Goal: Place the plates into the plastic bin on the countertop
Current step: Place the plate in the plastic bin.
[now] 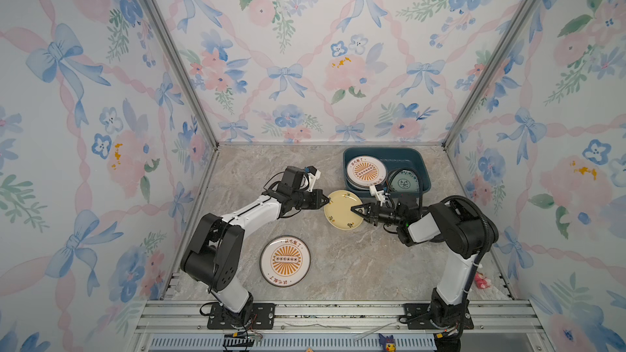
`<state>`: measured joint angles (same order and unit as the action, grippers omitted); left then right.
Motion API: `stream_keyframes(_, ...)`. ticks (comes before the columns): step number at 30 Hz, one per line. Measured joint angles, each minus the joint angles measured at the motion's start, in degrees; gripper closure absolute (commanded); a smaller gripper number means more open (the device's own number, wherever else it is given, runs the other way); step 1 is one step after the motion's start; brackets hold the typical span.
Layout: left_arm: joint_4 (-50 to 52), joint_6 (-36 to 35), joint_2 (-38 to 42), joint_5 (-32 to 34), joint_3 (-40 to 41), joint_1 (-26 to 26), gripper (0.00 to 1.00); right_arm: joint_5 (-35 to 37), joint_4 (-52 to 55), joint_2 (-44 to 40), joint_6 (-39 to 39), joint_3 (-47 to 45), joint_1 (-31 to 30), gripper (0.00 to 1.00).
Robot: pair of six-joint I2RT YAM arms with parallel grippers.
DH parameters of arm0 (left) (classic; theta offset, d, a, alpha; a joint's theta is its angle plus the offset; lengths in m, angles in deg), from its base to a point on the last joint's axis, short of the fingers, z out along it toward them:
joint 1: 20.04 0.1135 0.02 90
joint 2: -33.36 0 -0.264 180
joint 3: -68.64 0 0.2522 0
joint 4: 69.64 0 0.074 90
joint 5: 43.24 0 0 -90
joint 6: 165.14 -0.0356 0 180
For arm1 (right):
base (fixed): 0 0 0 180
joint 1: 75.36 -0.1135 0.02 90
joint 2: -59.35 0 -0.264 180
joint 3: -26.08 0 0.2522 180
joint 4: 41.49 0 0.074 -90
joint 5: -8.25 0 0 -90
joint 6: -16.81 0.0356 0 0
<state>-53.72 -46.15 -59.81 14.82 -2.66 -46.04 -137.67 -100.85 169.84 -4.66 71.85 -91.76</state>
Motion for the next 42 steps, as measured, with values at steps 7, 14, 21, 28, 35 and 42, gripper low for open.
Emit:
stream_keyframes(7,-0.3,0.1,0.0,0.2,0.0,0.2,0.89,1.2,8.4,-3.9,-4.5,0.7,-0.3,1.00)
stream_keyframes(14,-0.8,-1.0,0.0,-1.0,0.1,0.1,0.52,10.4,45.9,-19.4,-24.1,9.7,-3.7,1.00)
stream_keyframes(21,-0.9,-0.7,1.5,-0.9,1.2,0.1,0.02,18.2,69.6,-25.6,-36.2,16.3,-5.1,1.00)
stream_keyframes(28,-1.3,-0.7,5.6,-0.2,3.1,0.1,0.02,23.9,87.6,-27.0,-42.8,24.0,-1.5,1.00)
stream_keyframes(35,-1.4,-1.0,7.7,1.9,6.8,0.1,0.02,27.7,96.3,-26.8,-45.9,34.3,11.7,1.00)
stream_keyframes(42,-1.4,-1.5,8.7,3.1,9.5,0.1,0.02,31.6,98.7,-21.5,-46.5,41.6,21.5,1.00)
